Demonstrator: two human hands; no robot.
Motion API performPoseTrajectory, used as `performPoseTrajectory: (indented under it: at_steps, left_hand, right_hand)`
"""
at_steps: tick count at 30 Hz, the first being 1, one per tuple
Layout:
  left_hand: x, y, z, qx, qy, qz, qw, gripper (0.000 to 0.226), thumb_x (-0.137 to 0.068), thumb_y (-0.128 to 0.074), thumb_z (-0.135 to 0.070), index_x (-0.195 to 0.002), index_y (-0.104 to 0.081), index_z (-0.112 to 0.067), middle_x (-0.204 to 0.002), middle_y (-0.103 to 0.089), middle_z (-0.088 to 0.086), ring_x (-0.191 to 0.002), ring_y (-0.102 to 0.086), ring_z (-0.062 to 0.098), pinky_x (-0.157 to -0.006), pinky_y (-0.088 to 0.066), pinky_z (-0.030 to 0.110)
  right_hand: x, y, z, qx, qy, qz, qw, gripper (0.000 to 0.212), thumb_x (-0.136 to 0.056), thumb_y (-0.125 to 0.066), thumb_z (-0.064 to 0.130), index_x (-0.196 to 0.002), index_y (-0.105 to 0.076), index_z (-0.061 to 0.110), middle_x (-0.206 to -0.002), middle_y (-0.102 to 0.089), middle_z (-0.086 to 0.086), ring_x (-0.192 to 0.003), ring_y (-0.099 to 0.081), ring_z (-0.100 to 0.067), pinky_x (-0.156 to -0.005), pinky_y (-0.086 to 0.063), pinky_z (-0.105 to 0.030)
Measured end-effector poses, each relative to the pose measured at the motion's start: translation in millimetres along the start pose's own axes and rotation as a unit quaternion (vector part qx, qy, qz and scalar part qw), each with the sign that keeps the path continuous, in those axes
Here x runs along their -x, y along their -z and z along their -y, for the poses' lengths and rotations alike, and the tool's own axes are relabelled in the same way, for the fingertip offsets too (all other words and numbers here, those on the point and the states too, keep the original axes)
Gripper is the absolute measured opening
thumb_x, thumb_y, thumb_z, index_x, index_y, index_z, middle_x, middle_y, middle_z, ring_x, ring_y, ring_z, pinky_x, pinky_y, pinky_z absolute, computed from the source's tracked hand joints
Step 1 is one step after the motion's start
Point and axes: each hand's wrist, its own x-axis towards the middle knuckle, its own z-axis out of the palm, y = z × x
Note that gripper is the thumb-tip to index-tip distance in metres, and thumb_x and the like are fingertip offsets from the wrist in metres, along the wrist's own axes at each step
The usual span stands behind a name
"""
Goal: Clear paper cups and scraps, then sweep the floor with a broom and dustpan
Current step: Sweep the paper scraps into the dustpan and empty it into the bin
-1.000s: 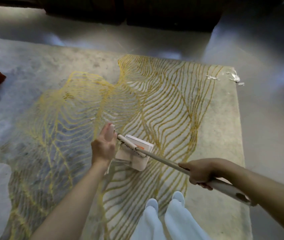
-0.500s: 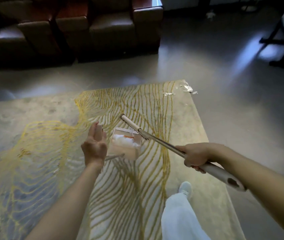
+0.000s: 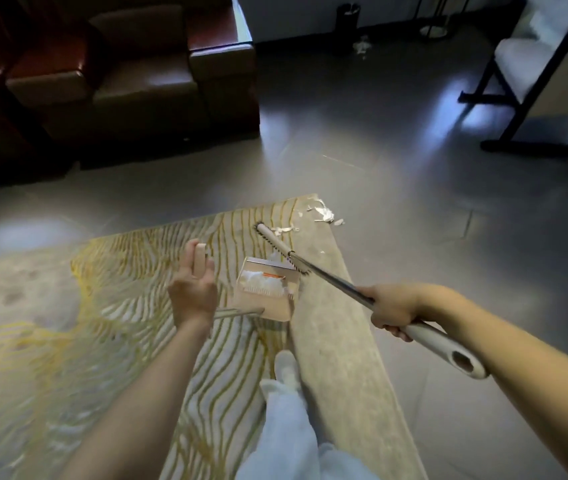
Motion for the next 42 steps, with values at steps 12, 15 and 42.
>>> performPoseTrajectory:
  at_steps: [12, 15, 42]
  left_hand:
    - [-177.7, -171.2, -52.4, -0.025, -0.008, 0.100, 0.995, 0.034, -0.093, -0.061, -0.024, -0.127, -0.059, -0.024, -0.110, -0.068, 0.008, -0.092, -0.063, 0.031, -0.078, -0.044, 0.034]
    - [-215.3, -198.4, -62.0, -0.034, -0.006, 0.110, 0.993, 0.031, -0.094, -0.059, -0.025, -0.125, -0.059, -0.027, -0.103, -0.068, 0.003, -0.084, -0.061, 0.026, -0.072, -0.043, 0.030]
    - [-408.7, -275.6, -76.7, -0.038, 0.022, 0.180, 0.983, 0.026, -0.092, -0.061, -0.023, -0.118, -0.062, -0.023, -0.089, -0.062, -0.003, -0.078, -0.055, 0.017, -0.064, -0.035, 0.023]
  right_hand:
    - [-141.2, 198.3, 31.5, -0.048, -0.029, -0.004, 0.998, 0.054, -0.084, -0.031, -0.007, -0.133, -0.037, 0.016, -0.059, -0.043, -0.011, -0.040, -0.040, -0.016, -0.037, -0.040, -0.020]
    - [-168.5, 238.4, 43.8, -0.053, -0.042, 0.010, 0.998, 0.055, -0.086, -0.032, -0.007, -0.136, -0.035, 0.015, -0.063, -0.043, -0.011, -0.044, -0.041, -0.016, -0.039, -0.040, -0.021]
    - [-290.8, 264.4, 131.9, -0.052, -0.142, 0.141, 0.978, 0.044, -0.085, -0.040, 0.001, -0.128, -0.040, 0.009, -0.070, -0.048, -0.010, -0.048, -0.046, -0.016, -0.045, -0.043, -0.026]
